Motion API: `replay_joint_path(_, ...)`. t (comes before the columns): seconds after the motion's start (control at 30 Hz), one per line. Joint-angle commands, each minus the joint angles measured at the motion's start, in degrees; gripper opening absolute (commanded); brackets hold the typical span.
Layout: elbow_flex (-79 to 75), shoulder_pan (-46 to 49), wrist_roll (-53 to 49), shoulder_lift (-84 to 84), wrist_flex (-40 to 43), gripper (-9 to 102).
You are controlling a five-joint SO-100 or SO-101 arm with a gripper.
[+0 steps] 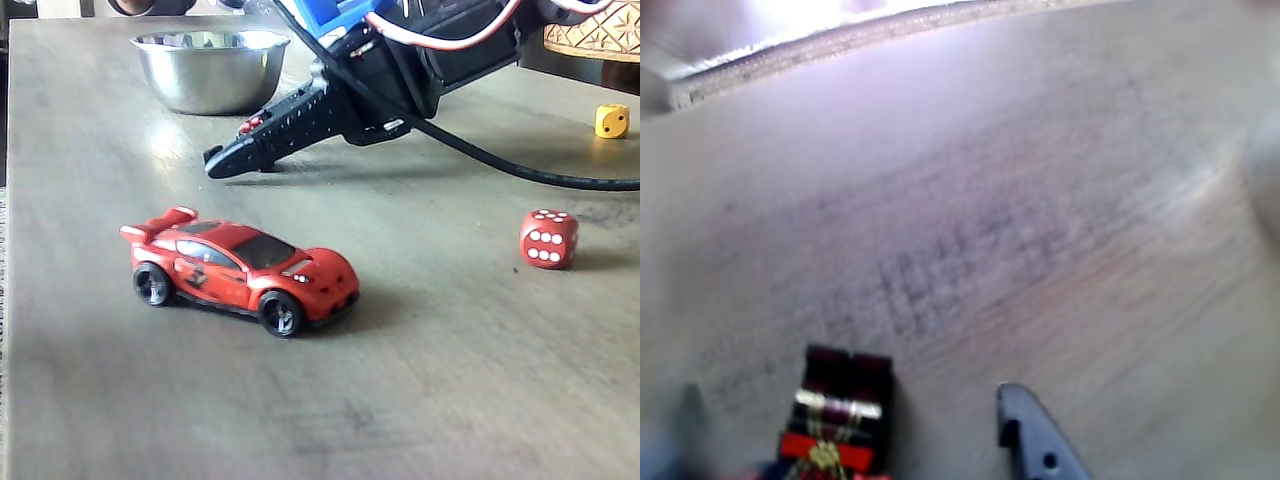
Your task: Pick up the lego figure and place in bowl
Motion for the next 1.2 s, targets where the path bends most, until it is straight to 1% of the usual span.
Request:
replay_joint_path(0.0,-1.23,-0.44,0.44,0.35,-0.88,35)
replay_joint_path(0.97,-1.23,0.18,0.70,0.26,-0.26,34)
replay_joint_path(1.07,-1.23,0.26,0.70,0.26,-0.26,32)
replay_joint_path(1.17,-1.23,0.26,0.70,0.26,-0.26,27)
